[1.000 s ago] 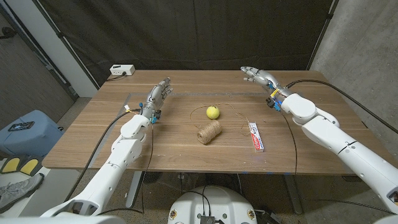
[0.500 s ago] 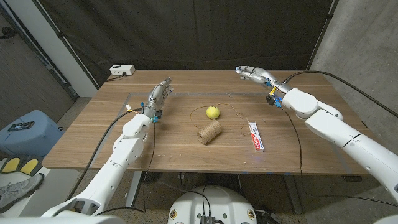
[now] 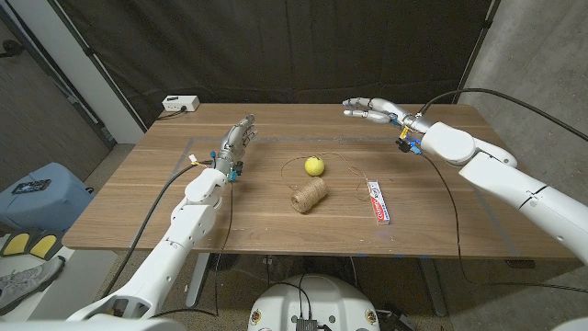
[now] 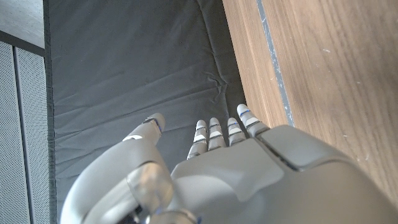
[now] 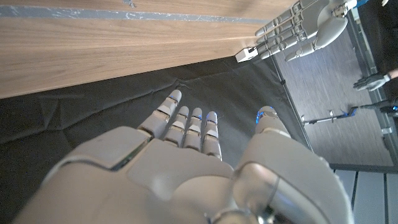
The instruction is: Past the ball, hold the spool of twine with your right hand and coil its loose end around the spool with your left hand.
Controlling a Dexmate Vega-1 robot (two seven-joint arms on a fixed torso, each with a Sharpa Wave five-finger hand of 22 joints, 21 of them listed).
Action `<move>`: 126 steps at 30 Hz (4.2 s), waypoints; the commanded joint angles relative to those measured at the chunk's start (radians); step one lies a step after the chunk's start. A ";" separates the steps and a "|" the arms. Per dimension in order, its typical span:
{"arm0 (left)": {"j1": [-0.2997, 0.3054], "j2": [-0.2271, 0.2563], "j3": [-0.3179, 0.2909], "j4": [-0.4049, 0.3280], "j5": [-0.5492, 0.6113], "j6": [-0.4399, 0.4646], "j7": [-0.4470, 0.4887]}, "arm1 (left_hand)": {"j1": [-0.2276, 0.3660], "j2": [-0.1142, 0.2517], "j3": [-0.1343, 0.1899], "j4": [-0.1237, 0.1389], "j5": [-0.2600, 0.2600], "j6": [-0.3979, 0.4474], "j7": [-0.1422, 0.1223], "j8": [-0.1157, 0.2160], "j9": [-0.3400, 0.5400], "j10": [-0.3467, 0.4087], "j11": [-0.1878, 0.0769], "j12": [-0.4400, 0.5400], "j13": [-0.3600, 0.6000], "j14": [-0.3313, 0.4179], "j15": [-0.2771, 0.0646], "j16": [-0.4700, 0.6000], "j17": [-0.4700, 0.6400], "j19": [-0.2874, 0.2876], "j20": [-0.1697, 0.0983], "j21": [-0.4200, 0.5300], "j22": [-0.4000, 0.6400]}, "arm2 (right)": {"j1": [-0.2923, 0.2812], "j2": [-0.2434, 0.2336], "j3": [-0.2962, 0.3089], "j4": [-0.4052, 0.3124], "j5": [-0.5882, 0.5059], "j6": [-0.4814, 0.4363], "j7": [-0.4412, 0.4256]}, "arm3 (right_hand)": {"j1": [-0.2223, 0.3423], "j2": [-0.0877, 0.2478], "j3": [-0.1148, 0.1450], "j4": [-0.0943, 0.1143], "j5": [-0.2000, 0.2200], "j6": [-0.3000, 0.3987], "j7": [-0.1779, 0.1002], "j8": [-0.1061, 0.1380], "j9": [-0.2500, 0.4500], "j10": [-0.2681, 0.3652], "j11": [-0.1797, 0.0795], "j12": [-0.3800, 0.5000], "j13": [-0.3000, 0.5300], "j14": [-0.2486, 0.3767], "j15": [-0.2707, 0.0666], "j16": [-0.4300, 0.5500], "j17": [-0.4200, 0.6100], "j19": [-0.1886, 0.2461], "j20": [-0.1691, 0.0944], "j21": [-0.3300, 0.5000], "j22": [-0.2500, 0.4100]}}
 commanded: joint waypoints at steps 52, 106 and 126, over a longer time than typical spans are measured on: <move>0.077 -0.014 -0.053 -0.075 0.022 0.006 0.057 | -0.007 0.003 -0.001 -0.029 0.009 0.002 0.011 0.000 0.006 -0.001 0.017 0.005 -0.002 0.001 0.019 0.003 0.004 0.020 0.009 -0.040 0.005 | 0.200 -0.174 -0.210 -0.260 -0.473 0.020 0.102 | 0.267 -0.126 0.054 -0.083 0.036 0.024 0.025 0.017 0.005 0.085 -0.049 0.022 0.016 0.041 -0.028 0.006 -0.005 0.013 0.020 -0.001 0.002; -0.010 -0.041 -0.009 0.041 -0.005 -0.030 0.021 | -0.015 0.004 0.006 -0.033 0.011 0.014 0.011 0.003 0.007 0.007 0.017 0.008 -0.002 0.007 0.019 0.004 0.005 0.029 0.009 -0.056 0.005 | 0.293 -0.111 -0.342 -0.226 -0.651 0.113 0.209 | 0.370 -0.199 0.079 -0.063 0.067 0.123 -0.086 0.048 0.013 0.186 -0.156 0.049 0.041 0.088 -0.090 0.033 0.014 -0.030 0.005 0.000 0.003; -0.028 -0.054 -0.012 0.071 -0.026 -0.038 0.006 | -0.017 0.006 0.008 -0.034 0.011 0.024 0.014 0.005 0.007 0.012 0.012 0.010 -0.002 0.008 0.020 0.005 0.005 0.033 0.010 -0.062 0.006 | 0.298 -0.081 -0.378 -0.218 -0.670 0.090 0.234 | 0.404 -0.207 0.095 -0.066 0.081 0.173 -0.103 0.064 0.016 0.228 -0.183 0.064 0.054 0.129 -0.112 0.045 0.020 0.000 -0.012 0.008 0.003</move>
